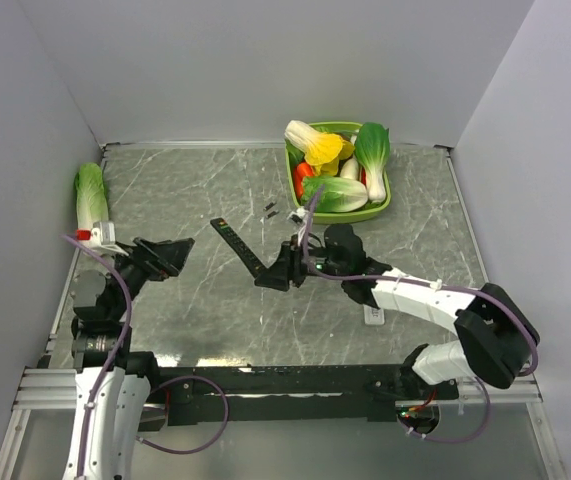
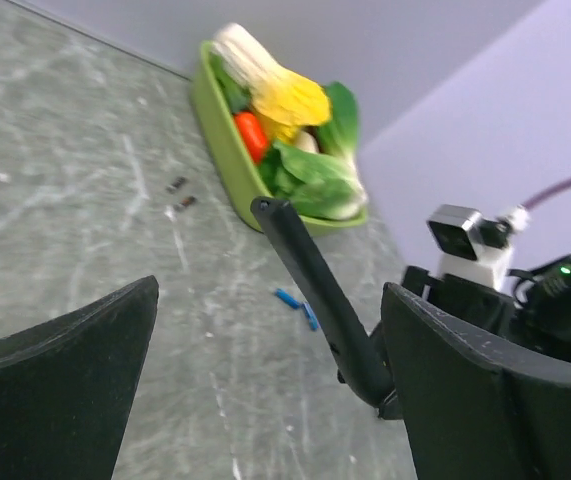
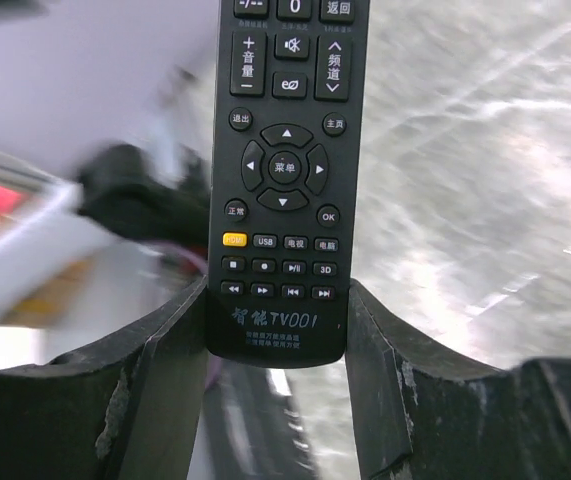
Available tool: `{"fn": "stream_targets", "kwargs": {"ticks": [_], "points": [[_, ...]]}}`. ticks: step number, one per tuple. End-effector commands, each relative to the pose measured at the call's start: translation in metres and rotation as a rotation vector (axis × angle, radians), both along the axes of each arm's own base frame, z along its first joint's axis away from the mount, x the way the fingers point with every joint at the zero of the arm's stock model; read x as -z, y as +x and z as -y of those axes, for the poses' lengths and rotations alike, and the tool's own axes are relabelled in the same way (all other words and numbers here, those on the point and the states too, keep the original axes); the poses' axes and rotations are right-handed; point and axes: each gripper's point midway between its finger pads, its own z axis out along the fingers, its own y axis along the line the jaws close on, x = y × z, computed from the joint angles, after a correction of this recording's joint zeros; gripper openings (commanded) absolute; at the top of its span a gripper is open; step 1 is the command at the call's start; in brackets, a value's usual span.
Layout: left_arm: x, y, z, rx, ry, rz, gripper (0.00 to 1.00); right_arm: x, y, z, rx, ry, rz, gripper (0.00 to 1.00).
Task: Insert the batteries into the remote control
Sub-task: Adjust the remote control.
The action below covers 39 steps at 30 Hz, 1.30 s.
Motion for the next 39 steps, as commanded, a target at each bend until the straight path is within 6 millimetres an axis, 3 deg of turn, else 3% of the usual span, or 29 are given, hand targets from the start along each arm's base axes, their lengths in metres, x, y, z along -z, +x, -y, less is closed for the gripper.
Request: {"fn": "stream_targets", "kwargs": {"ticks": [1,4,11,18,23,28,33,39], "points": [[-0.037,-0.019,0.03,0.196,-0.15,0.162,0.97,-0.072,-0.033,0.002,-0.144,0.328,-0.031,0.0],[-0.036,-0.025,0.035,0.232,-0.22,0.186,0.97,-0.076,-0.044,0.006,-0.173,0.379,-0.096,0.0],[-0.033,-0.026,0.05,0.314,-0.276,0.15,0.97,-0.107,-0.059,0.01,-0.302,0.593,-0.19,0.0],[-0.046,-0.035,0.073,0.416,-0.346,0.176,0.97,-0.1,-0.054,0.006,-0.315,0.636,-0.269,0.0],[-0.019,-0.016,0.085,0.349,-0.364,0.007,0.97,-0.1,-0.054,0.005,-0.3,0.618,-0.242,0.0],[0.013,-0.013,0.086,0.28,-0.443,-0.124,0.97,-0.101,-0.052,0.006,-0.278,0.61,-0.224,0.0],[0.02,-0.012,0.076,0.201,-0.455,-0.138,0.97,-0.104,-0.053,0.007,-0.291,0.627,-0.229,0.0],[0.015,-0.012,0.093,0.29,-0.46,-0.144,0.97,-0.107,-0.054,0.005,-0.305,0.628,-0.228,0.0]]}}
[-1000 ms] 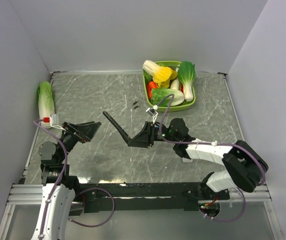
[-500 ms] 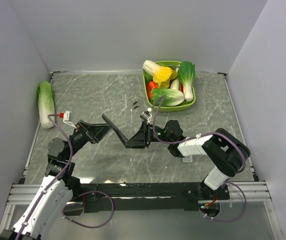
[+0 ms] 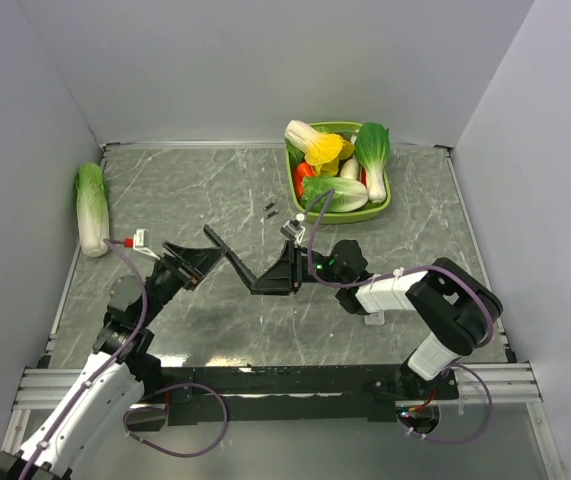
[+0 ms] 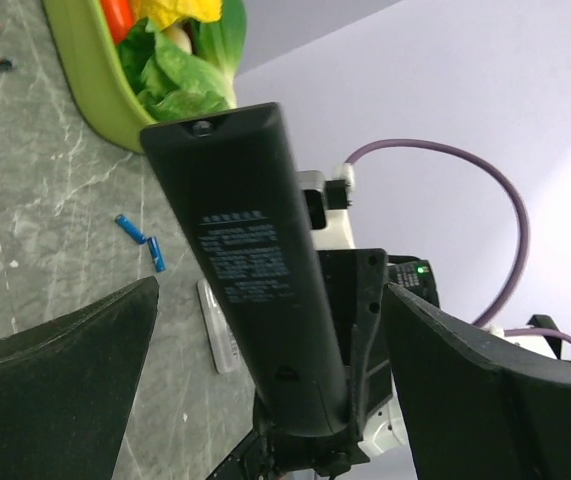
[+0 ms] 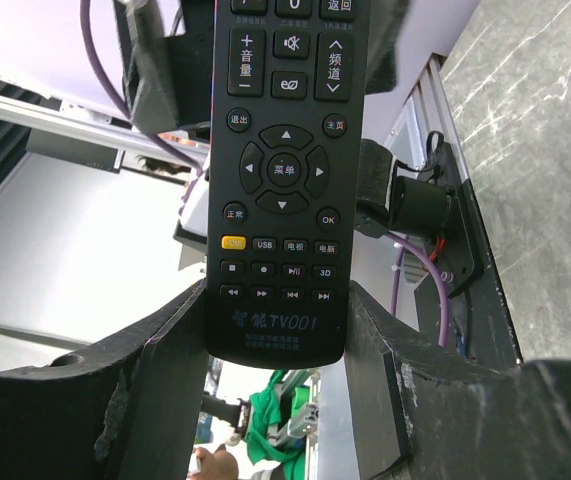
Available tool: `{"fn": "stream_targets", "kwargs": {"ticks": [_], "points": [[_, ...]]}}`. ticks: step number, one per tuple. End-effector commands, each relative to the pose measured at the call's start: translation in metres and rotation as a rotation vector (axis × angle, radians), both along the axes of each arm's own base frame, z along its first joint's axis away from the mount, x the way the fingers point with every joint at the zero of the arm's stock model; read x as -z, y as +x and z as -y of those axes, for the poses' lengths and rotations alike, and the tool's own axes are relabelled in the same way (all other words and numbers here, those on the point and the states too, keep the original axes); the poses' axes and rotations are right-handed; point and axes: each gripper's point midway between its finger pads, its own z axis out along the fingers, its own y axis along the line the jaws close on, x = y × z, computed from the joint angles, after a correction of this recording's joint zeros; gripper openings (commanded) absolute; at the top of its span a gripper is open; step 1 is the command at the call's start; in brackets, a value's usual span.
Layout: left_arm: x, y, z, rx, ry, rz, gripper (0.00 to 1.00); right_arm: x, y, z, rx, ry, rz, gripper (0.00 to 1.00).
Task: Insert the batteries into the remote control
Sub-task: Adjust the remote control.
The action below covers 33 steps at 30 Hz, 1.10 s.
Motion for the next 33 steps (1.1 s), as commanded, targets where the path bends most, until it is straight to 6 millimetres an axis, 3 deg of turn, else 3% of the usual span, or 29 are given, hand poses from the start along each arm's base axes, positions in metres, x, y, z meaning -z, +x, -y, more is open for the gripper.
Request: {"fn": "stream_targets", "kwargs": {"ticks": [1,8,14,20,23,24,26,27,31,32,33], "points": [[-0.009,0.005,0.01,0.029,-0.034,0.009,0.97,-0.069,-0.014,0.012,0.001,0.253,0.273,0.0],[-0.015,0.011,0.019,0.026,-0.077,0.019,0.98,-0.064,-0.014,0.011,-0.007,0.243,0.262,0.0],[-0.021,0.013,0.023,0.021,-0.092,0.017,0.82,-0.059,-0.014,0.008,-0.016,0.237,0.257,0.0],[-0.018,0.012,0.022,0.01,-0.101,0.004,0.5,-0.052,-0.013,0.007,-0.023,0.22,0.245,0.0],[-0.013,0.015,0.018,-0.022,-0.084,-0.018,0.35,-0.045,-0.012,0.005,-0.019,0.184,0.246,0.15],[-0.012,0.016,0.014,-0.043,-0.076,-0.021,0.24,-0.046,-0.012,0.006,-0.011,0.181,0.273,0.3],[-0.004,0.018,0.011,-0.072,-0.045,-0.063,0.16,-0.043,-0.011,0.005,-0.003,0.156,0.29,0.47],[-0.002,0.02,0.005,-0.105,-0.031,-0.071,0.1,-0.041,-0.011,0.005,0.005,0.128,0.315,0.62],[0.008,0.024,-0.005,-0.169,0.048,-0.135,0.03,-0.027,-0.004,0.006,0.061,-0.018,0.395,0.93],[0.01,0.025,-0.008,-0.183,0.066,-0.149,0.01,-0.042,0.003,0.007,0.128,-0.028,0.455,0.96],[0.021,0.025,-0.01,-0.194,0.11,-0.183,0.01,-0.015,0.004,0.008,0.128,-0.158,0.493,0.99]]}}
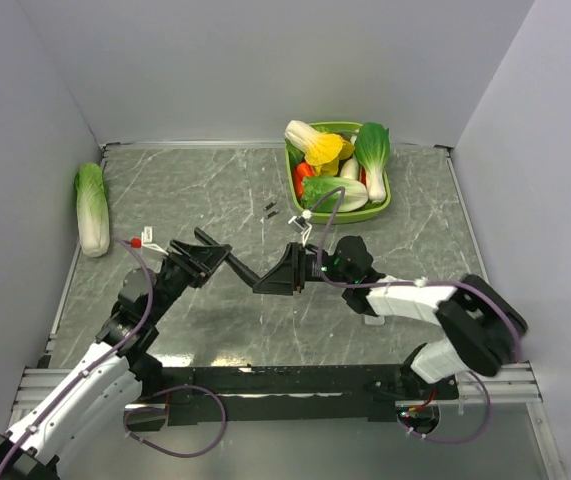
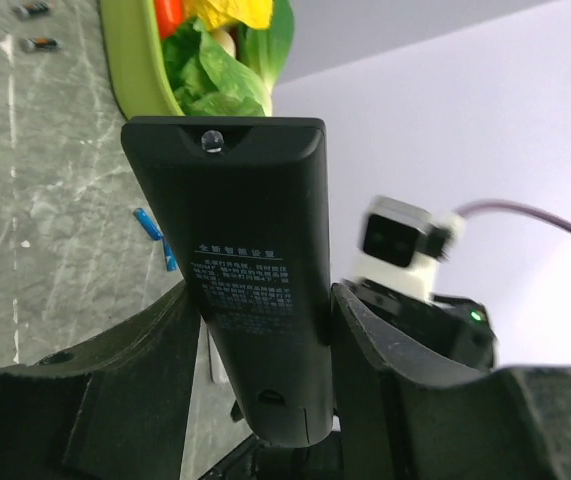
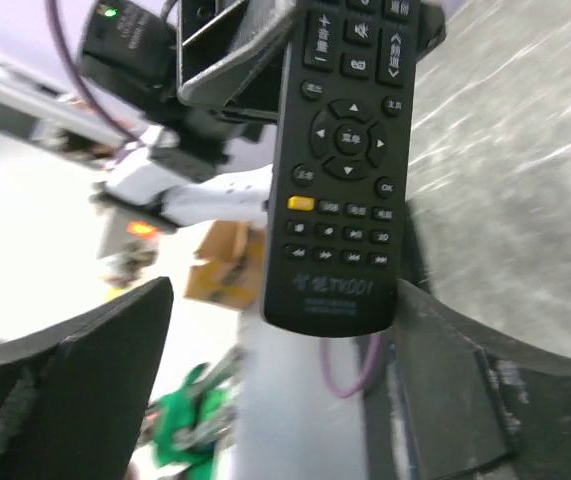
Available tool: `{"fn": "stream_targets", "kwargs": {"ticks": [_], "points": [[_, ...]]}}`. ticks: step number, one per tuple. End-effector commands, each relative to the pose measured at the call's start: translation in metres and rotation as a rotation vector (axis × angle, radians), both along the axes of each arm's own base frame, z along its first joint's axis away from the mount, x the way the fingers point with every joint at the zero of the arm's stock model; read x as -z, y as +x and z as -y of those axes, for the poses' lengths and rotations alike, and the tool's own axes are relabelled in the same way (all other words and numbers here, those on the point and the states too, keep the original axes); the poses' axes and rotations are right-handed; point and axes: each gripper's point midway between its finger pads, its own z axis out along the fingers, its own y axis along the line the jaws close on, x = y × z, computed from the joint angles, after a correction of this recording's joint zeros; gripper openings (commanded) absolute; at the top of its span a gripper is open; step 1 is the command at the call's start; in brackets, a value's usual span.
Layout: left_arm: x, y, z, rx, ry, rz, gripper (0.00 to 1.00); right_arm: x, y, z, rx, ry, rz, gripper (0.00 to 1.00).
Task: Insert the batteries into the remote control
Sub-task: Adjust the remote control.
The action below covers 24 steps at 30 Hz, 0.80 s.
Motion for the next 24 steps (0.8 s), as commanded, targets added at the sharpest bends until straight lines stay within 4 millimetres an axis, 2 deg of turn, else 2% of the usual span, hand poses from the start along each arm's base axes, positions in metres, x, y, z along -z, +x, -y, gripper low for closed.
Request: {"fn": "stream_targets", "kwargs": {"ticks": [1,2,3,4,5,9,11,18,24], "points": [[0.008,0.011,-0.022,-0.125,0.133,-0.064,0.01,-0.008,0.011,0.004,0.127,-0.16,0.319,1.0],[0.008,0.012,-0.022,-0.13,0.14,-0.065,0.01,-0.022,0.012,0.006,0.16,-0.177,0.383,1.0],[0.015,0.011,-0.024,-0.13,0.166,-0.093,0.01,-0.017,0.027,0.008,0.24,-0.24,0.476,1.0],[0.012,0.012,-0.024,-0.13,0.17,-0.091,0.01,-0.008,0.023,0.009,0.238,-0.301,0.491,1.0],[0.014,0.013,-0.023,-0.128,0.183,-0.097,0.01,-0.014,0.028,0.01,0.261,-0.318,0.559,1.0],[0.012,0.014,-0.021,-0.116,0.197,-0.101,0.01,-0.007,0.052,0.018,0.368,-0.436,0.641,0.98],[0.011,0.014,-0.019,-0.107,0.193,-0.099,0.01,-0.003,0.056,0.018,0.371,-0.459,0.683,0.98],[0.012,0.015,-0.017,-0.104,0.198,-0.107,0.01,0.005,0.046,-0.01,0.294,-0.48,0.778,0.96],[0.013,0.015,-0.017,-0.107,0.208,-0.112,0.01,0.016,0.039,-0.036,0.234,-0.488,0.791,0.87]]}}
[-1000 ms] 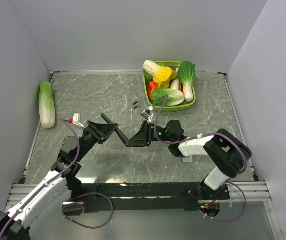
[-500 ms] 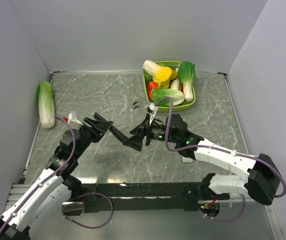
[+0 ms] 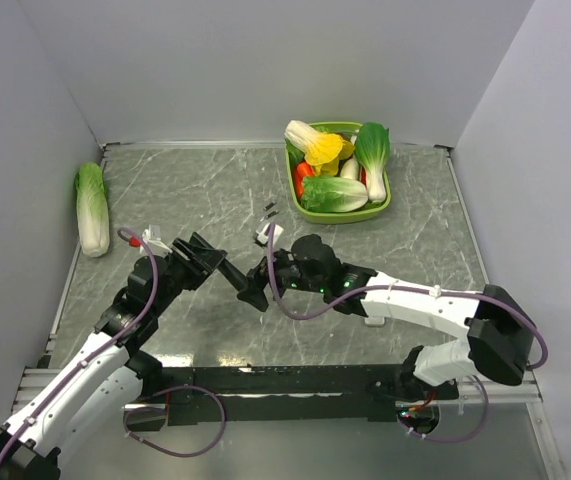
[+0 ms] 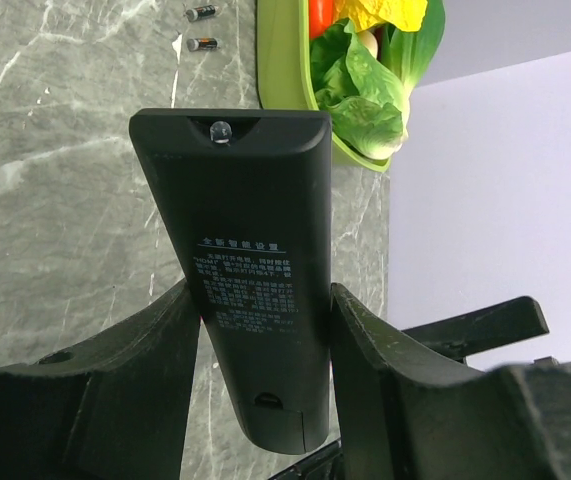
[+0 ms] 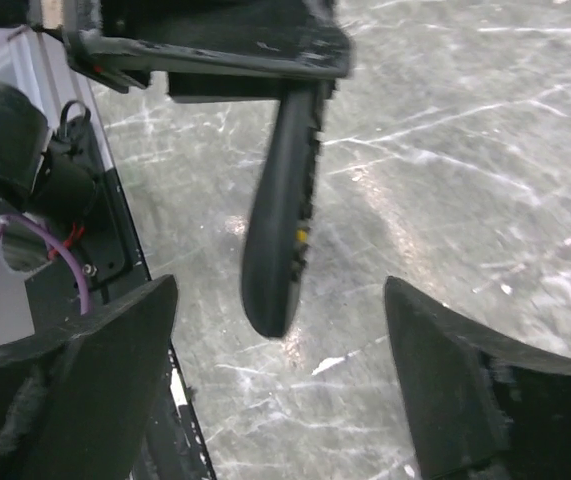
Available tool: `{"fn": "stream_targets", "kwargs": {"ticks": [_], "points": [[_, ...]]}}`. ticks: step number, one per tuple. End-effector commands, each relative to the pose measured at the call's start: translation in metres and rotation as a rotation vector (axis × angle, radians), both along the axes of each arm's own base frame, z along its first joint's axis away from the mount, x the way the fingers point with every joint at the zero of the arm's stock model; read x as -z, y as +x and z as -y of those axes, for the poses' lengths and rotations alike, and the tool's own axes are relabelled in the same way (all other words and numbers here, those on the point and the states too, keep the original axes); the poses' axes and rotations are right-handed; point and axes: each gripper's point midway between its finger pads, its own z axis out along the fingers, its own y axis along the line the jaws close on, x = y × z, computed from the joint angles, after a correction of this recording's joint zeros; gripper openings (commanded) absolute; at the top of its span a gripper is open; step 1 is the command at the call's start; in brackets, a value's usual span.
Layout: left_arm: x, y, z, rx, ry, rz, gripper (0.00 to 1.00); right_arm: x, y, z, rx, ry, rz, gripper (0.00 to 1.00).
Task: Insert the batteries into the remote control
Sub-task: Adjust the remote control.
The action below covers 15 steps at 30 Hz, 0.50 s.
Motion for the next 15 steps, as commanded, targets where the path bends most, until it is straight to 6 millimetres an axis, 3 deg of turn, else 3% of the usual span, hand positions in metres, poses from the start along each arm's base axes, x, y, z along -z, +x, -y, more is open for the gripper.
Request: {"fn": "stream_targets", "kwargs": {"ticks": [1,9,12,13,15], "points": [[-0.031,0.005,0.001,-0.007,-0.018,0.078,0.02,-0.022,0.006,-0.023,-0.022,0.029,0.079,0.86],[-0.035,0.005,0.002,0.001,-0.019,0.082,0.01,-0.005,0.01,-0.038,-0.022,-0.009,0.066,0.7],[-0.036,0.004,0.002,0.003,-0.018,0.086,0.01,-0.002,0.011,-0.039,-0.018,-0.013,0.061,0.52],[-0.038,0.004,0.002,0.004,-0.017,0.093,0.03,-0.002,0.011,-0.038,-0.017,-0.014,0.057,0.42],[-0.039,0.003,0.002,0.01,-0.01,0.105,0.17,-0.001,0.009,-0.037,-0.021,-0.018,0.05,0.3]]}}
